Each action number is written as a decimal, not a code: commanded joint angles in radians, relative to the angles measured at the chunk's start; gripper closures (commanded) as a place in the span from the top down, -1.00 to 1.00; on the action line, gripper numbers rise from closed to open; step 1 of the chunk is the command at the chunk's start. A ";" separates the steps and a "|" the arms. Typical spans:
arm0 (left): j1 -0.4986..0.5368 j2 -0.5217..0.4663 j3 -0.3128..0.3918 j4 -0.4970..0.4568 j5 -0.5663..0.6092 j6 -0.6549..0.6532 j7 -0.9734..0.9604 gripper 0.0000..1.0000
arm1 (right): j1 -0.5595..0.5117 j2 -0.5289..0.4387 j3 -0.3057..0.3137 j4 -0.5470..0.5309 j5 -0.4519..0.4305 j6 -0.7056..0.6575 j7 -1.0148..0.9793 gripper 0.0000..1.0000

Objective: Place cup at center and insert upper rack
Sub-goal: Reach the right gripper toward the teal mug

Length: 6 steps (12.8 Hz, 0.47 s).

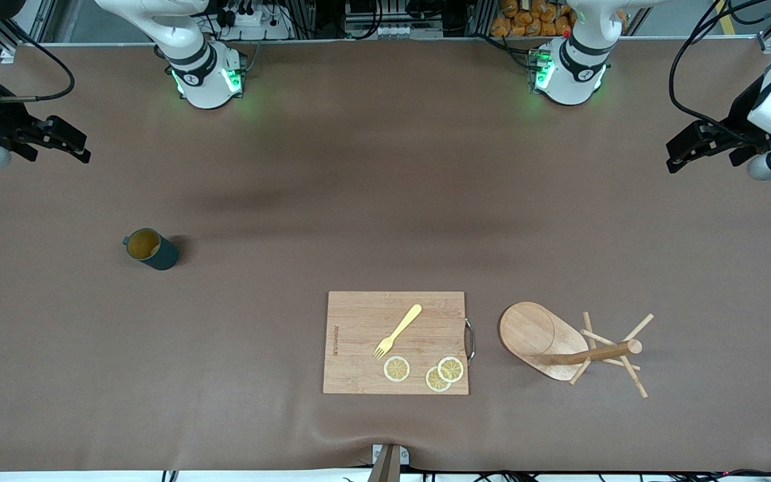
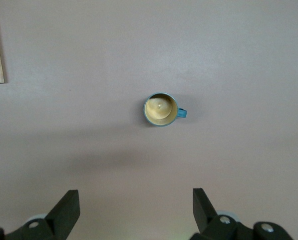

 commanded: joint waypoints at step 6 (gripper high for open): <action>0.000 0.008 -0.005 0.025 -0.006 -0.011 -0.009 1.00 | -0.011 -0.009 0.007 -0.017 0.001 0.010 -0.005 1.00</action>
